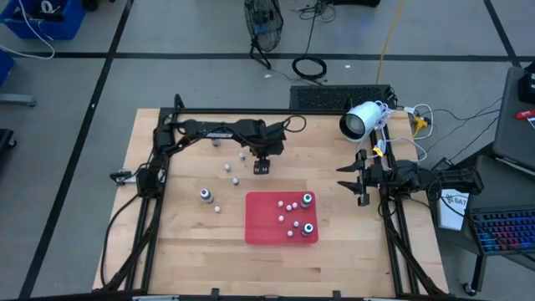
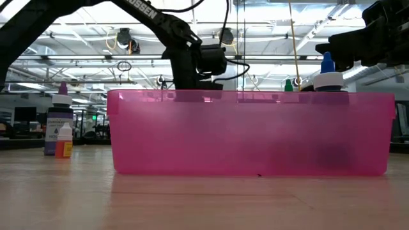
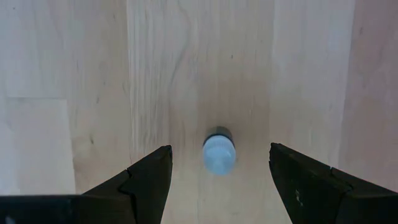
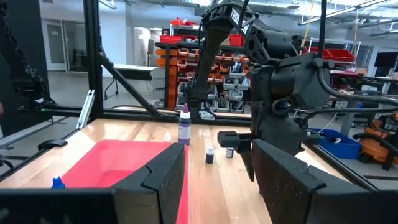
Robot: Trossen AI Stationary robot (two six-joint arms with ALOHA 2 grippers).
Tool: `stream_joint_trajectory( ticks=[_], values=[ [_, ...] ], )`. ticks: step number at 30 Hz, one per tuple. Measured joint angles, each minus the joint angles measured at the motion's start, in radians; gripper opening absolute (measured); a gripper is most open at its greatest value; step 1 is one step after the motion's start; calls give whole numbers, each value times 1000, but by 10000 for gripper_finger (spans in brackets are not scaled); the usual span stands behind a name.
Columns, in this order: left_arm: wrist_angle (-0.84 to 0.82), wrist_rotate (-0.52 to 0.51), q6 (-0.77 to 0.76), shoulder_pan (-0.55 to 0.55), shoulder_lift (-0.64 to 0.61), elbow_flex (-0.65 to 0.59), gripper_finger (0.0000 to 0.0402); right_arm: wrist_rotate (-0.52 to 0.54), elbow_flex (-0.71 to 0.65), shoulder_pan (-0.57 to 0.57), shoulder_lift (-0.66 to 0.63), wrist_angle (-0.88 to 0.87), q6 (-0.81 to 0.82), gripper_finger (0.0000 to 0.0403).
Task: Pick & Place food coloring
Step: Put the small black food coloring bottle into the red bin
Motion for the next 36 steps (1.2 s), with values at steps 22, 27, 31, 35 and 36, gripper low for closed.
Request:
stream_joint_trajectory(
  ticks=[22, 27, 31, 35, 36],
  values=[
    [73, -1, -17, -3, 0, -53, 268, 0, 0, 0, 0, 0, 0, 177],
    [72, 0, -27, -3, 0, -53, 263, 0, 0, 0, 0, 0, 0, 174],
    [72, 1, -50, 0, 0, -54, 220, 0, 0, 0, 0, 0, 0, 177],
    [72, 0, -64, 2, 0, -54, 163, 0, 0, 0, 0, 0, 0, 176],
    [72, -1, -65, 2, 0, -54, 151, 0, 0, 0, 0, 0, 0, 175]
  ],
)
